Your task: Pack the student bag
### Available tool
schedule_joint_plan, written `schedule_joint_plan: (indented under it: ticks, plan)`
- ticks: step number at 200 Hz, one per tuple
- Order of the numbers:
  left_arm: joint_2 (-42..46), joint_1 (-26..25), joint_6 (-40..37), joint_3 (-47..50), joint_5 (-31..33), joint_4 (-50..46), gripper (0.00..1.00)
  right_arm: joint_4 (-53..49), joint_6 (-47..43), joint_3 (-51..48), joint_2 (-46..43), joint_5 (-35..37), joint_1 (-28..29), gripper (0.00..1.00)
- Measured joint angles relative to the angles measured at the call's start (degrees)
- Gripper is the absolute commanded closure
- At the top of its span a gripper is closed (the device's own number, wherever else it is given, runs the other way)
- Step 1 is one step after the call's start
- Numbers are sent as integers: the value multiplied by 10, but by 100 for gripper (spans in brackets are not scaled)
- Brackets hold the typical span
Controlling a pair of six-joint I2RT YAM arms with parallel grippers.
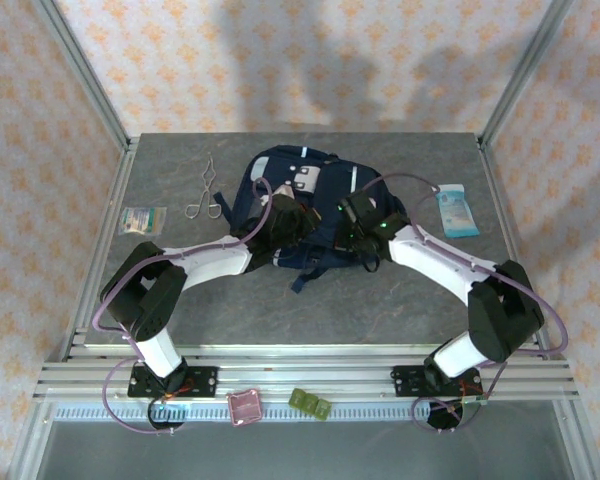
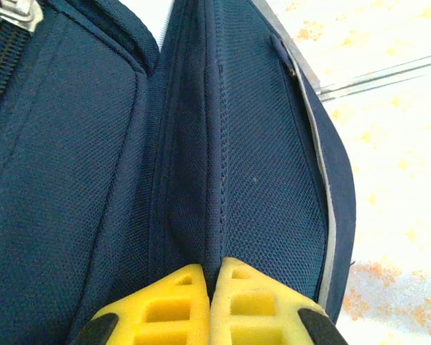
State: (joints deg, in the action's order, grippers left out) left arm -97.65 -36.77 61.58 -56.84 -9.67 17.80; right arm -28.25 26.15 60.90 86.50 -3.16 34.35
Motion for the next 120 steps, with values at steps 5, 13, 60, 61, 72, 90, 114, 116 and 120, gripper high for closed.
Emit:
schedule_joint_plan:
  ticks: [5,13,60,61,72,90,114,116,120]
  plan:
    - [0,0,-1,0,-2,0,100,-8,-5,1,0,7,-2,100]
    - [0,0,-2,1,-4,0,100,-17,-10,2,0,16,-7,100]
    - [0,0,-2,3,-6,0,100,-47,-36,2,-2,31,-20,100]
    - [0,0,-2,3,-6,0,100,-47,-37,2,-2,31,-20,100]
    - [0,0,-4,3,-6,0,100,-46,-39,2,-5,31,-21,100]
    - [0,0,-8,3,-6,0,100,-49,-40,2,-5,50,-22,100]
    - [0,-3,-17,3,-7,0,100,-64,-42,19,12,81,-29,100]
    - [0,-4,-18,3,-7,0,100,-64,-42,20,13,82,-31,100]
    - [0,-4,-19,3,-8,0,100,-65,-42,22,16,84,-34,100]
